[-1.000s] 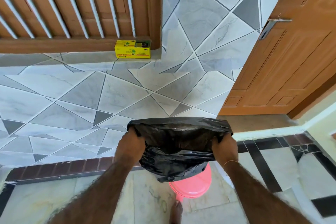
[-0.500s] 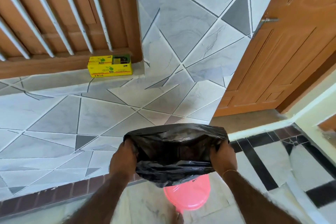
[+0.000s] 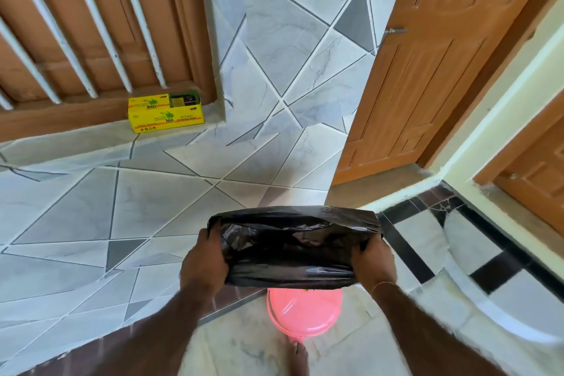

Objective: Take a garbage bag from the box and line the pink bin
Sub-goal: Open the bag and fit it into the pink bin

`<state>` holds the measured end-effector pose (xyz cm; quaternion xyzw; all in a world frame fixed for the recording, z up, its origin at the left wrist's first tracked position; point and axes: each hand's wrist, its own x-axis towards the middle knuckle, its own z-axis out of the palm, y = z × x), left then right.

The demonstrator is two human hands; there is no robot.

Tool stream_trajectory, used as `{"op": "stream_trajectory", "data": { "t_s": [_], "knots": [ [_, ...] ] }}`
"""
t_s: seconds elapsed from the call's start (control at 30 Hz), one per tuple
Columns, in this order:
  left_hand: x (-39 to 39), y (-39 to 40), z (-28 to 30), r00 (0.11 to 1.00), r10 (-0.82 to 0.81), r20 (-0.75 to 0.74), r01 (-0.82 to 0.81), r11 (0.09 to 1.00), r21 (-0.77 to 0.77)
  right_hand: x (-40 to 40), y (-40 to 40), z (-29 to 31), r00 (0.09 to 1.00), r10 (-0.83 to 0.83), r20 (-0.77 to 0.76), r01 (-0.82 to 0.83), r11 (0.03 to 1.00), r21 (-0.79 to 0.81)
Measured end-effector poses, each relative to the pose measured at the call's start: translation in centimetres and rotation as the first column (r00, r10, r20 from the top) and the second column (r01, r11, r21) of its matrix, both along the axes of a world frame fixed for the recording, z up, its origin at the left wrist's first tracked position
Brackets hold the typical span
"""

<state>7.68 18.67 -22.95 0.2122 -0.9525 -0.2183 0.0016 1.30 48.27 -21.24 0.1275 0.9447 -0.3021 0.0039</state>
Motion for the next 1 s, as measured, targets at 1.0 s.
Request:
{"op": "stream_trajectory", "data": {
  "t_s": [1.0],
  "knots": [
    [2.2,-2.7,-0.6,0.987,-0.028,0.156,0.039,0.997,-0.069,0.5,-1.5,-0.7,0.981,0.125,0.149,-0.128,0.992,0.009]
  ]
}}
